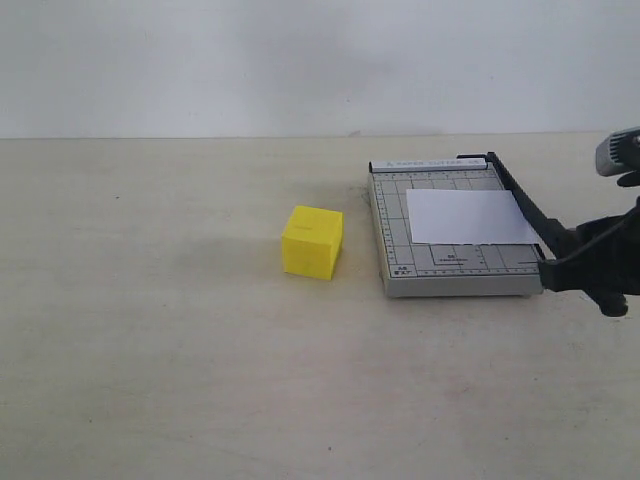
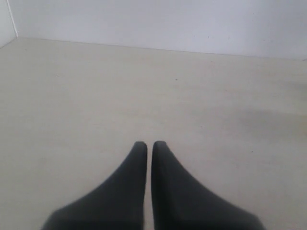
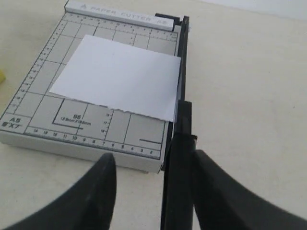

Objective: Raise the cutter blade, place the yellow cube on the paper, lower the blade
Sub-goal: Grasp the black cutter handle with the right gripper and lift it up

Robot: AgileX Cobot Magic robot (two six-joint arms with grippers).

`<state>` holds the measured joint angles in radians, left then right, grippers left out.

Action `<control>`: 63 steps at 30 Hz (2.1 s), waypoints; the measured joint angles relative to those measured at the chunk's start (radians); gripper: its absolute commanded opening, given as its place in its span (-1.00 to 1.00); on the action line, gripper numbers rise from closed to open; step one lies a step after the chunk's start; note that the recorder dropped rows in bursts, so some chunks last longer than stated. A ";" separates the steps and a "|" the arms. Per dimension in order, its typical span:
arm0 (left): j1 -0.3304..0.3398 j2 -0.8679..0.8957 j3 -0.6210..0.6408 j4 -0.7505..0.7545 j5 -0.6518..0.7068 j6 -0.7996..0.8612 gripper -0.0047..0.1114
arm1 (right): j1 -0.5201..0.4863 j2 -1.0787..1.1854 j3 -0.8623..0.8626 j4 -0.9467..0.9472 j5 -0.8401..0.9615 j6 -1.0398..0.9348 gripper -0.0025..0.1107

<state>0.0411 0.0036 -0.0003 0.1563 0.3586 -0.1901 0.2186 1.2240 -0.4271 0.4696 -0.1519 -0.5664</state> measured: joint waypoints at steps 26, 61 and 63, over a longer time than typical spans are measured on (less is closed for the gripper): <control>0.000 0.000 0.000 0.000 0.000 0.000 -0.84 | 0.000 0.105 0.071 0.268 -0.126 -0.029 0.40; 0.000 0.000 0.000 0.000 0.000 0.000 -0.84 | 0.003 0.121 0.067 0.265 -0.078 -0.033 -0.96; 0.000 0.000 0.000 0.000 0.000 0.000 -0.84 | 0.003 0.121 0.062 0.268 -0.071 -0.039 -0.96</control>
<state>0.0411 0.0036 -0.0003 0.1563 0.3586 -0.1901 0.2218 1.3451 -0.3647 0.7371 -0.2224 -0.6058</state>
